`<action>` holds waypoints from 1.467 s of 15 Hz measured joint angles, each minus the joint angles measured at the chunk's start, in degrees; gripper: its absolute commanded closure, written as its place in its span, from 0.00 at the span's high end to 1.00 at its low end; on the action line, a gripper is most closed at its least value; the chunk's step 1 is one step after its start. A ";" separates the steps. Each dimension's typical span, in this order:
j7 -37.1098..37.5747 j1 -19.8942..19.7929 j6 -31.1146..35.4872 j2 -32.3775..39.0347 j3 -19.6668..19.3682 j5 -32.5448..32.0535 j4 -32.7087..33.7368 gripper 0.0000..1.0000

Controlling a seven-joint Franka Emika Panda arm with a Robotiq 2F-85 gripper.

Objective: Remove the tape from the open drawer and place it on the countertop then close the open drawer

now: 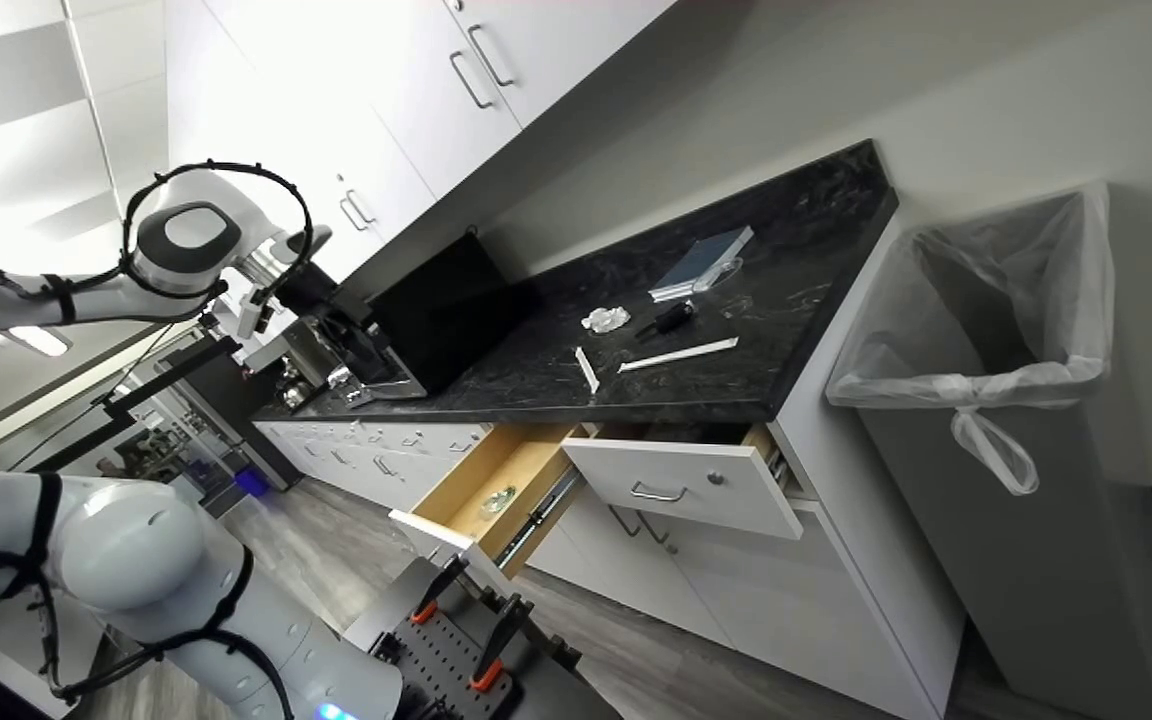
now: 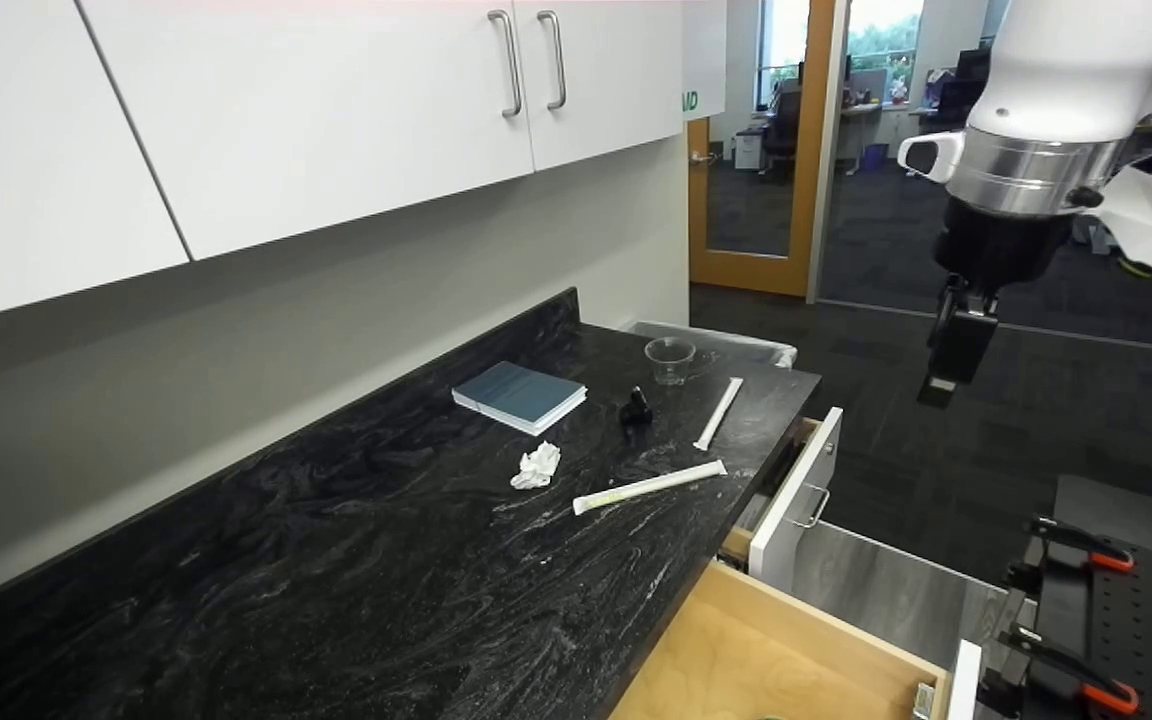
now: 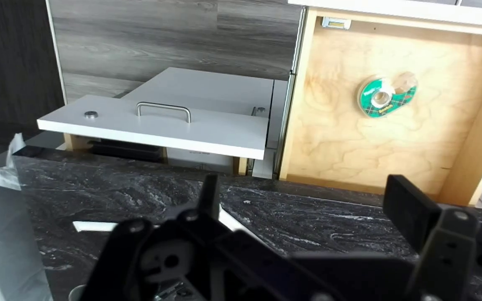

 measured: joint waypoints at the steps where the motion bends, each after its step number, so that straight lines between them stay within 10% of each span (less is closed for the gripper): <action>1: 0.00 0.00 0.00 -0.03 -0.01 -0.01 0.00 1.00; 6: -0.03 0.73 5.25 1.19 -0.49 2.71 -1.11 1.00; 15: 0.00 9.50 43.34 24.91 -0.16 16.80 -9.32 1.00; 22: -2.90 12.79 45.41 44.90 -0.05 25.29 -1.84 1.00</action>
